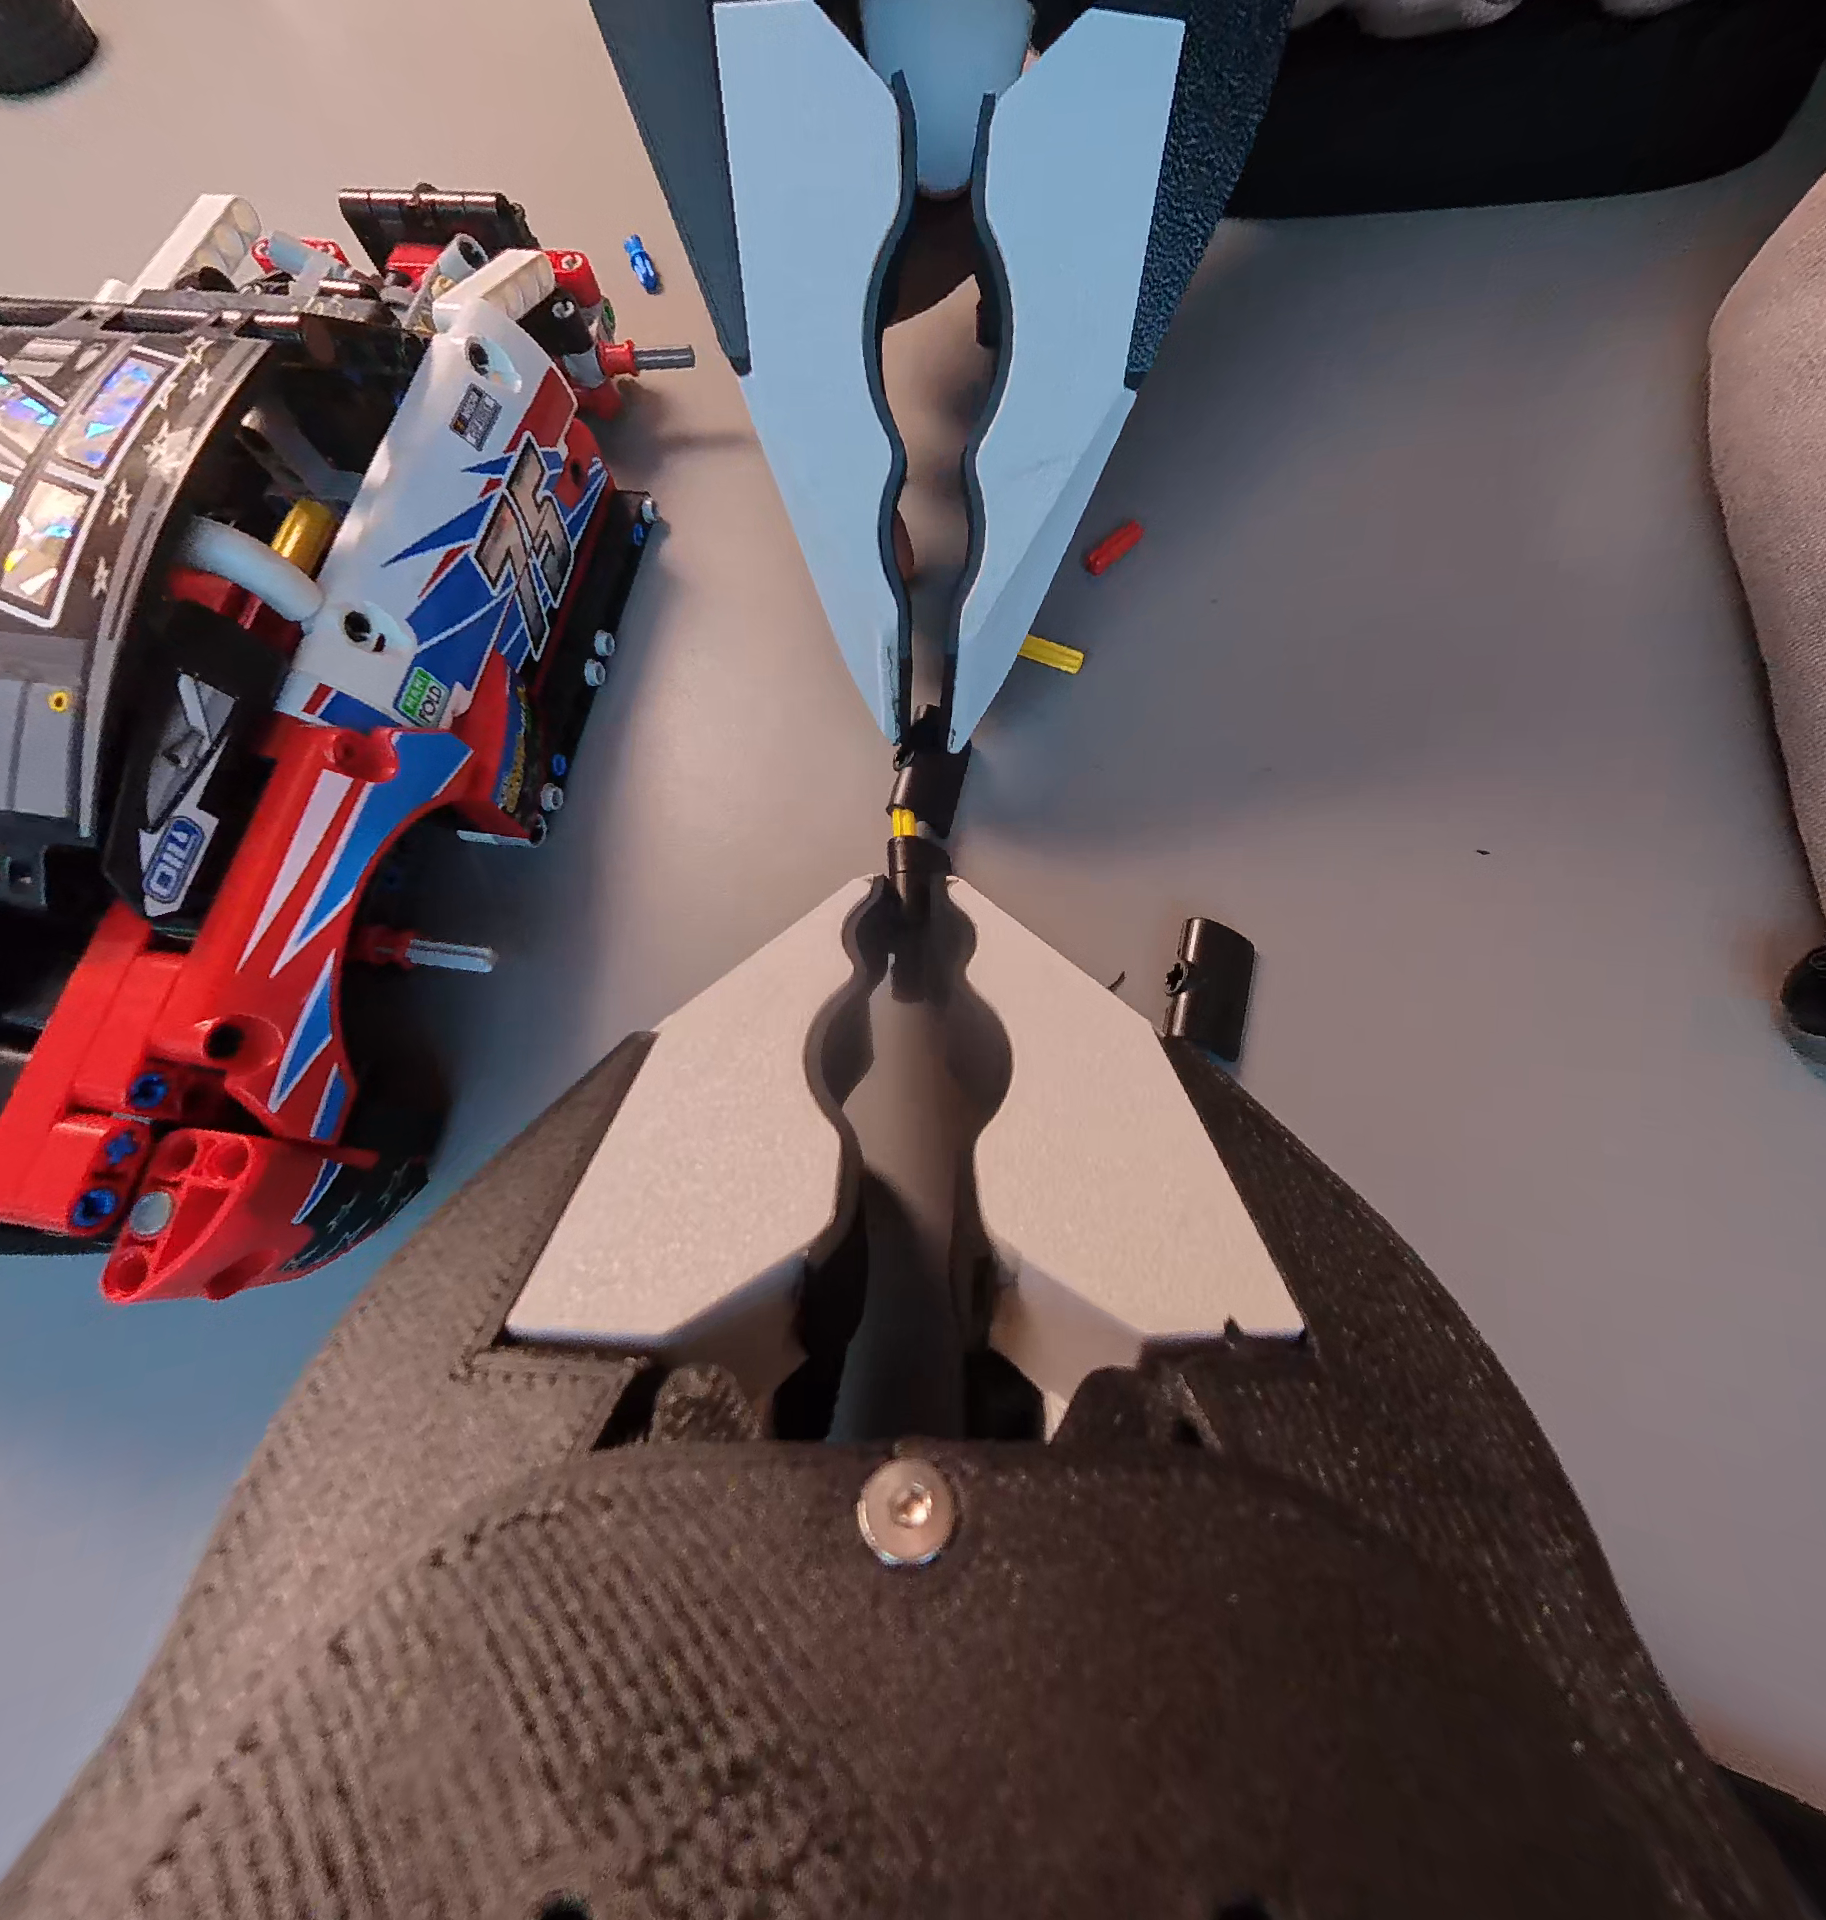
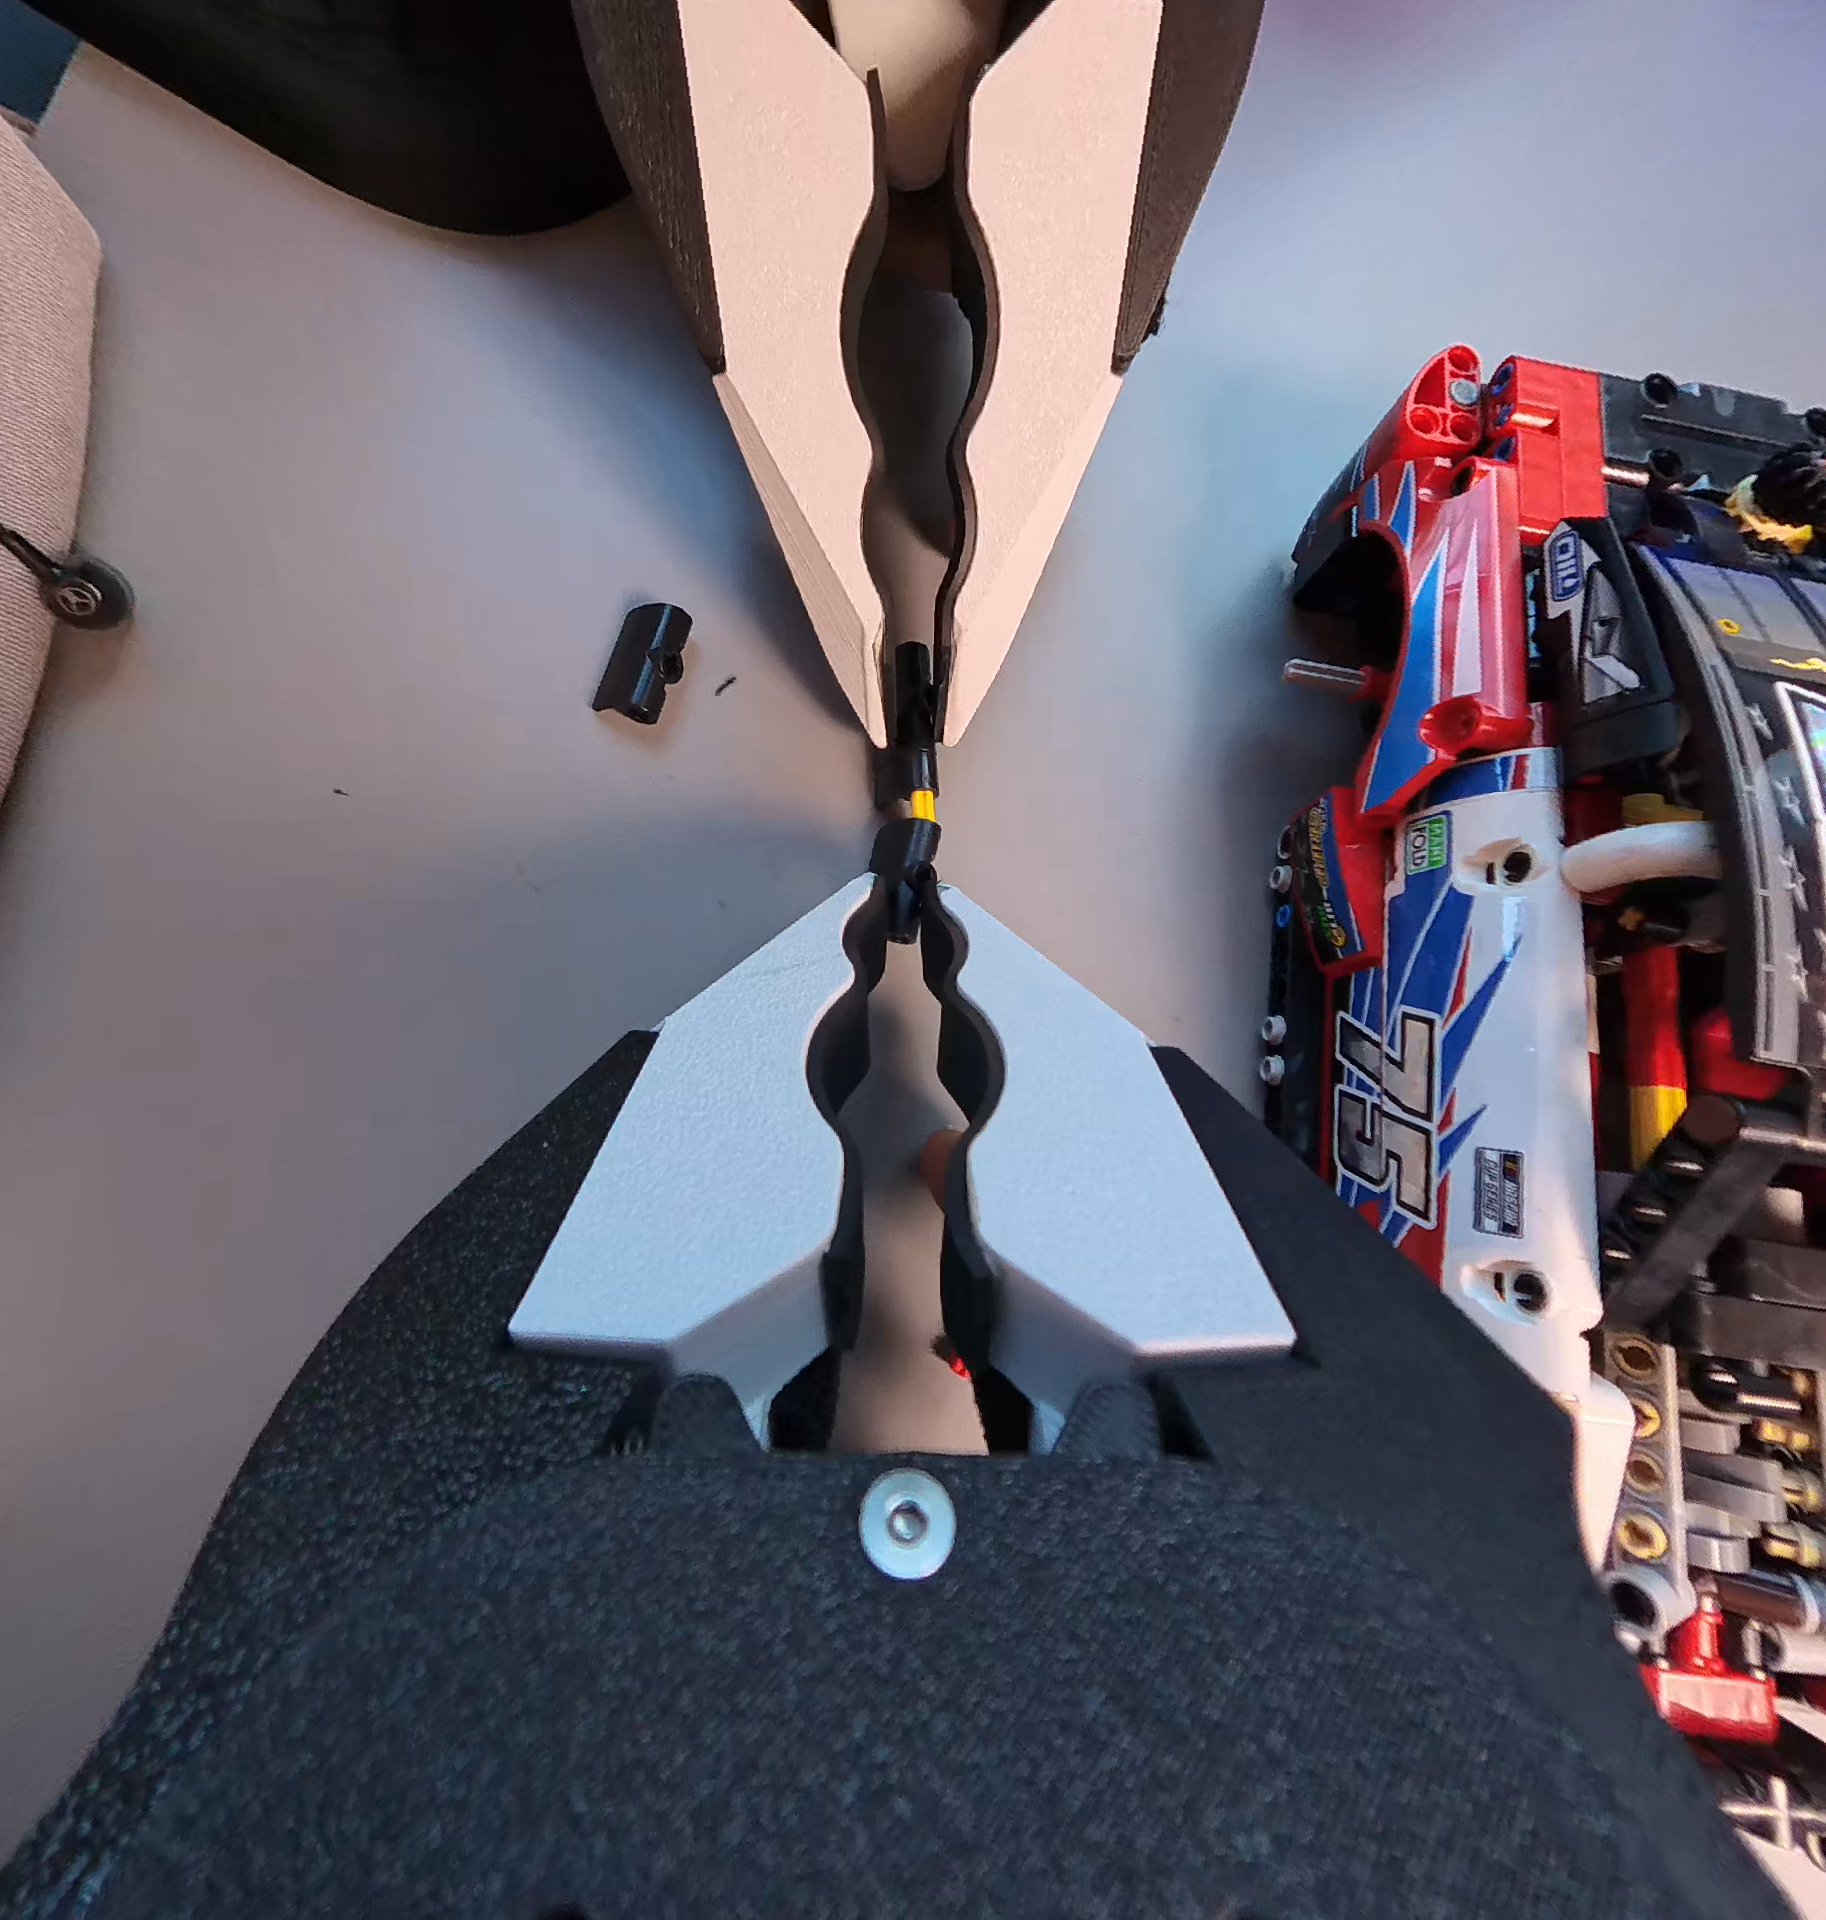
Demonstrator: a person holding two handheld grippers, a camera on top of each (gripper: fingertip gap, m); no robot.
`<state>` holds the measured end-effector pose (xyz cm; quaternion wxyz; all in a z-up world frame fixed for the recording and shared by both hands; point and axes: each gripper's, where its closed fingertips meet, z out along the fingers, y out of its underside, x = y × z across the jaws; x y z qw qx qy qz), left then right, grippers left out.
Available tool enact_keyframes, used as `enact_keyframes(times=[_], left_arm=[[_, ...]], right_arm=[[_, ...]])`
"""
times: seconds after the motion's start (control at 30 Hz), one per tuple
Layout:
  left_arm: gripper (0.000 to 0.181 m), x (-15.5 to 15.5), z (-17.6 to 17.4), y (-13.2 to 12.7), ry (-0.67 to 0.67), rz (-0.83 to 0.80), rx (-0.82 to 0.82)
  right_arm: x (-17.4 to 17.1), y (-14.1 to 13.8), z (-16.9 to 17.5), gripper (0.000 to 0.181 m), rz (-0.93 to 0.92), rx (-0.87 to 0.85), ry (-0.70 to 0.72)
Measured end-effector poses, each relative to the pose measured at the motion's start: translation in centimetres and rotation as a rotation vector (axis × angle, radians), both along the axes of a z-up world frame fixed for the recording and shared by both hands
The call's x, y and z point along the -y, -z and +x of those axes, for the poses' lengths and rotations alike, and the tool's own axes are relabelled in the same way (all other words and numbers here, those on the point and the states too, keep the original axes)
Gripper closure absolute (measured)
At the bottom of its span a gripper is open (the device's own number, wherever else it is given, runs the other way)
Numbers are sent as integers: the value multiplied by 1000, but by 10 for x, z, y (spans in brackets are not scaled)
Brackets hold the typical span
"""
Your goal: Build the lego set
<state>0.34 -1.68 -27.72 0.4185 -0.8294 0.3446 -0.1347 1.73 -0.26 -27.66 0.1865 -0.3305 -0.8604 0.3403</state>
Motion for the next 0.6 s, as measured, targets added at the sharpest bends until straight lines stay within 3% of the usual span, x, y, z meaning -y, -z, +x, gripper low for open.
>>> enact_keyframes(times=[0.33,0.4,0.47,0.6], left_arm=[[181,3,8,-2,45,17,13],[181,3,21,7,89,8,-63],[181,-4,23,7,97,56,-165],[181,-3,19,4,64,26,-58]], right_arm=[[8,0,3,181,-31,9,-14],[36,-1,4,181,-128,19,-77],[52,3,7,181,-18,29,-163],[49,1,4,181,-13,24,-135]])
